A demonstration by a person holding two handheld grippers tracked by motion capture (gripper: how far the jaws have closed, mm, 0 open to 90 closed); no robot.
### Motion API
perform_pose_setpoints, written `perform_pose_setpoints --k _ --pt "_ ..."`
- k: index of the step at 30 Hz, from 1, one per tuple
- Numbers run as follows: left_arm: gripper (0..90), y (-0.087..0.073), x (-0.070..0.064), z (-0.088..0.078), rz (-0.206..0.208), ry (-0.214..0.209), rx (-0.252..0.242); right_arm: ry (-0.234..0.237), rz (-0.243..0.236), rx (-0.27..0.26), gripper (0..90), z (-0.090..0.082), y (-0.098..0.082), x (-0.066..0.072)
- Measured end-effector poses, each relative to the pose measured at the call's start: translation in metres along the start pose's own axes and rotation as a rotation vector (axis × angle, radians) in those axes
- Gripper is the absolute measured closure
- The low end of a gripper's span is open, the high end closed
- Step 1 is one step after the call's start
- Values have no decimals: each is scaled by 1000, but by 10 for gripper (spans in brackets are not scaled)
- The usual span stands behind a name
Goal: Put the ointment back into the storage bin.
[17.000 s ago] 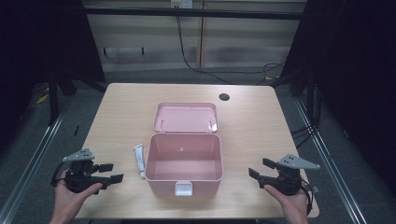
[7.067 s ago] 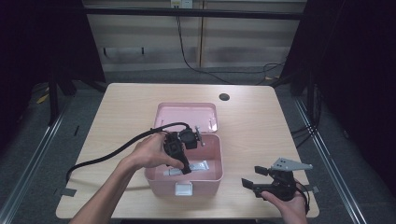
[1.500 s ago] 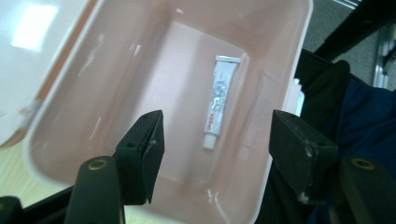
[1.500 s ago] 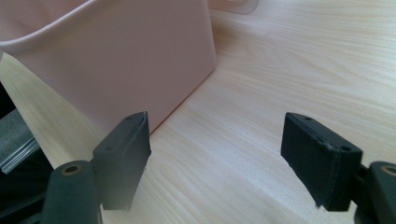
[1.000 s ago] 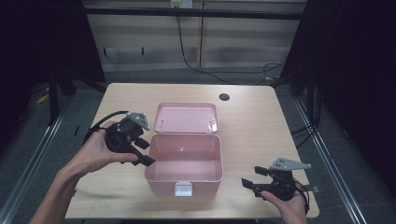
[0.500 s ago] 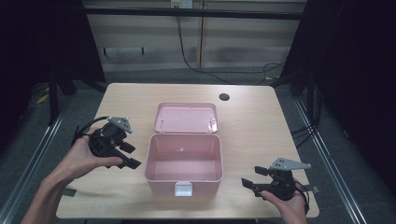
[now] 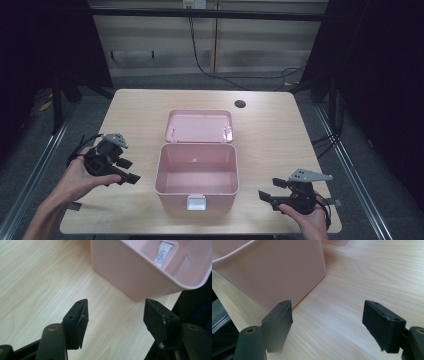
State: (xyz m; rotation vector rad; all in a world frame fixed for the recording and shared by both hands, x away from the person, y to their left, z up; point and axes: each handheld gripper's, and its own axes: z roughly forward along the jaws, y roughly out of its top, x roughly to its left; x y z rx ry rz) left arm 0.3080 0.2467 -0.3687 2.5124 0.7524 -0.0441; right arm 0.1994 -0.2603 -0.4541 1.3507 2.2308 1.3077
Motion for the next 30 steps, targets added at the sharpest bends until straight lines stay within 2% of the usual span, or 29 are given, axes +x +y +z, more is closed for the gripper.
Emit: perform_pose_setpoints --k 3,4,8,9,10,11,15,16,22,25,30 --pt "371 -5 2 2 -11 10 -16 0 7 2 240 -1 0 0" --pt "371 -10 3 4 -35 27 -31 -1 6 2 240 0 0 0" --pt "371 -19 5 9 -44 35 -48 -3 0 2 239 0 0 0" --pt "371 -20 5 11 -54 33 -49 -1 -2 -3 239 0 0 0" --pt "371 -24 7 16 -51 44 -20 -6 3 -3 236 1 0 0" --pt "370 -24 7 16 -51 44 -20 -6 3 -3 236 1 0 0" --pt "370 -35 8 26 -82 40 -34 -3 3 2 232 2 -1 0" --pt "370 -41 8 30 -94 60 -45 -4 6 4 229 3 -1 0" --pt "369 -52 10 39 -114 60 -64 -10 2 1 229 3 -1 0" --pt "359 -56 10 46 -114 69 -53 -10 6 5 228 3 -2 -1" --pt "359 -65 10 54 -140 71 -63 -19 3 10 226 5 -2 0"
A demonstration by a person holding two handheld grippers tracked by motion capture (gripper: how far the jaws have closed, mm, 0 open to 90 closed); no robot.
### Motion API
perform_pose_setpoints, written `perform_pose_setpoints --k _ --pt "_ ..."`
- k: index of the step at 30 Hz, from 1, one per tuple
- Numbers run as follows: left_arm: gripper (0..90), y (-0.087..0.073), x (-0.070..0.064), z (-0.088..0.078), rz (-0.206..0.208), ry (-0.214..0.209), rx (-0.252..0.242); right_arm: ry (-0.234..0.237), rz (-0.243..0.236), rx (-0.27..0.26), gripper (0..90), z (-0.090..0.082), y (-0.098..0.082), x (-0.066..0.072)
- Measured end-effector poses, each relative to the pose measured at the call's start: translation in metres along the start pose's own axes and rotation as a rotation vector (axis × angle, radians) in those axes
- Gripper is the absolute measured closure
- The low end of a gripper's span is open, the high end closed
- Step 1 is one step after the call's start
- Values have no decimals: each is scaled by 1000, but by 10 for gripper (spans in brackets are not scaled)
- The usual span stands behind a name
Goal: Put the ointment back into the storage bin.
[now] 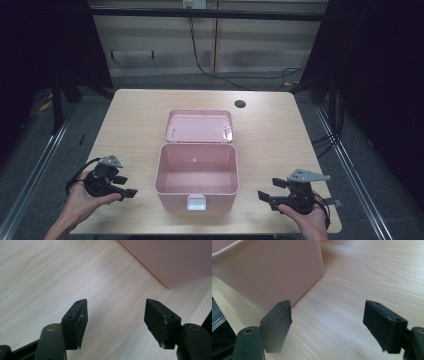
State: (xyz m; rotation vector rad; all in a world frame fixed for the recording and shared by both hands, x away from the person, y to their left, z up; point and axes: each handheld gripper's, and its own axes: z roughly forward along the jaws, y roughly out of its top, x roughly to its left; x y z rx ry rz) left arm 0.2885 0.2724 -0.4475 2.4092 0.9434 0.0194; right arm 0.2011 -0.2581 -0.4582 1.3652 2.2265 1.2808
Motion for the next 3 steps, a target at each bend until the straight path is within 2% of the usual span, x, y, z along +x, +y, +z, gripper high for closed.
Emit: perform_pose_setpoints --k 3 --pt "354 -7 0 6 -12 11 -3 -16 0 13 219 4 -1 -1"
